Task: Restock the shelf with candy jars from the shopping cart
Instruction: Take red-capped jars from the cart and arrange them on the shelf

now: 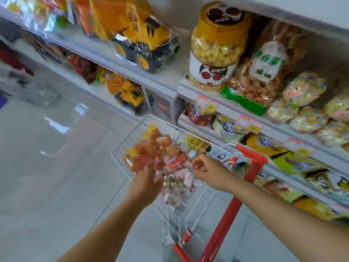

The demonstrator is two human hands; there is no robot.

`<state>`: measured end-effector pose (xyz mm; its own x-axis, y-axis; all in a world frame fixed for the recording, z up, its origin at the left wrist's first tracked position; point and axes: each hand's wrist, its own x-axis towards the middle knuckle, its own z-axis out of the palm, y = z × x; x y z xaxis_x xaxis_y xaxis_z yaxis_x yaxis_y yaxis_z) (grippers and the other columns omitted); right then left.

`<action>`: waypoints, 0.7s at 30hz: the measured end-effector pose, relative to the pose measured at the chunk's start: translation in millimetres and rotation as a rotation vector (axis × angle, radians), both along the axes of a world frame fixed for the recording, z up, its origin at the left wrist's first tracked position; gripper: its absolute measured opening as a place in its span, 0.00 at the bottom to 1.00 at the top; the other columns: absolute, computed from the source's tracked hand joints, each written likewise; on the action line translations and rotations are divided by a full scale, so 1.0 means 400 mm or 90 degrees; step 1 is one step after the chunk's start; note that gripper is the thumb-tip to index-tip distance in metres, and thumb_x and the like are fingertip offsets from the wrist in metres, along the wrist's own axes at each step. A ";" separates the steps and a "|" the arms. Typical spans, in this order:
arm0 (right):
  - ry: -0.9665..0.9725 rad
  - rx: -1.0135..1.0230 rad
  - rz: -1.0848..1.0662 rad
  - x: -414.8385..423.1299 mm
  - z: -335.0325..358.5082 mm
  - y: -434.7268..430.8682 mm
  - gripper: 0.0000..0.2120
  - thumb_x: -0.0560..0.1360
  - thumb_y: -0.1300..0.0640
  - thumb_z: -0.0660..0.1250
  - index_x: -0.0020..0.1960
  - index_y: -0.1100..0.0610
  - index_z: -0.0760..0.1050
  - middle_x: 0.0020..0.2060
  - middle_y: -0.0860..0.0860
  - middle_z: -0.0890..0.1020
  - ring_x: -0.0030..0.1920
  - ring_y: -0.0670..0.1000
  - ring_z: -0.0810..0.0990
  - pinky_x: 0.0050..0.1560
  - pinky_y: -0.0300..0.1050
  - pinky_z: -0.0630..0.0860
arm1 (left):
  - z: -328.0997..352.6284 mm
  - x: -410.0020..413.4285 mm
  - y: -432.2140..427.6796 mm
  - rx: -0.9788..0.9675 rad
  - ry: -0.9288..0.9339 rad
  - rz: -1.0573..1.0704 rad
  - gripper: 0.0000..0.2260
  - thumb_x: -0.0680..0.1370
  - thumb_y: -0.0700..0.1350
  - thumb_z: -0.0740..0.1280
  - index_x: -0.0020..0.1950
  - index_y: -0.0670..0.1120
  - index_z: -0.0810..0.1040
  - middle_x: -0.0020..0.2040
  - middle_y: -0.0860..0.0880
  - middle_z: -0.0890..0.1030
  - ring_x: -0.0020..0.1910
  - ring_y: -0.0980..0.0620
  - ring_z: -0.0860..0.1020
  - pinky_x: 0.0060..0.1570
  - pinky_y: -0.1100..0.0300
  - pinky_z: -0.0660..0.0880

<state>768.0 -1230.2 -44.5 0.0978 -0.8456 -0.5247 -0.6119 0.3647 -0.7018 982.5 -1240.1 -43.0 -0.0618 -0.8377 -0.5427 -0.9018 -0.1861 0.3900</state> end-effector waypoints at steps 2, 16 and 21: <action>0.025 0.052 -0.024 0.037 -0.054 -0.025 0.10 0.76 0.58 0.66 0.57 0.56 0.72 0.53 0.54 0.78 0.50 0.52 0.77 0.48 0.43 0.72 | -0.048 0.025 -0.024 0.016 -0.033 -0.052 0.15 0.78 0.48 0.63 0.63 0.43 0.69 0.60 0.44 0.77 0.57 0.43 0.75 0.54 0.52 0.73; 0.108 0.164 -0.126 0.139 -0.335 -0.163 0.21 0.79 0.55 0.63 0.69 0.59 0.63 0.63 0.55 0.74 0.52 0.51 0.73 0.38 0.39 0.66 | -0.313 0.056 -0.142 0.132 -0.251 -0.216 0.27 0.79 0.53 0.60 0.75 0.44 0.59 0.70 0.44 0.68 0.69 0.43 0.65 0.68 0.50 0.63; 0.118 0.184 -0.107 0.156 -0.397 -0.186 0.28 0.76 0.49 0.65 0.72 0.57 0.61 0.65 0.55 0.74 0.60 0.57 0.75 0.57 0.47 0.72 | -0.349 0.041 -0.140 0.129 -0.349 -0.206 0.31 0.79 0.65 0.52 0.70 0.42 0.65 0.63 0.40 0.70 0.63 0.41 0.69 0.62 0.50 0.67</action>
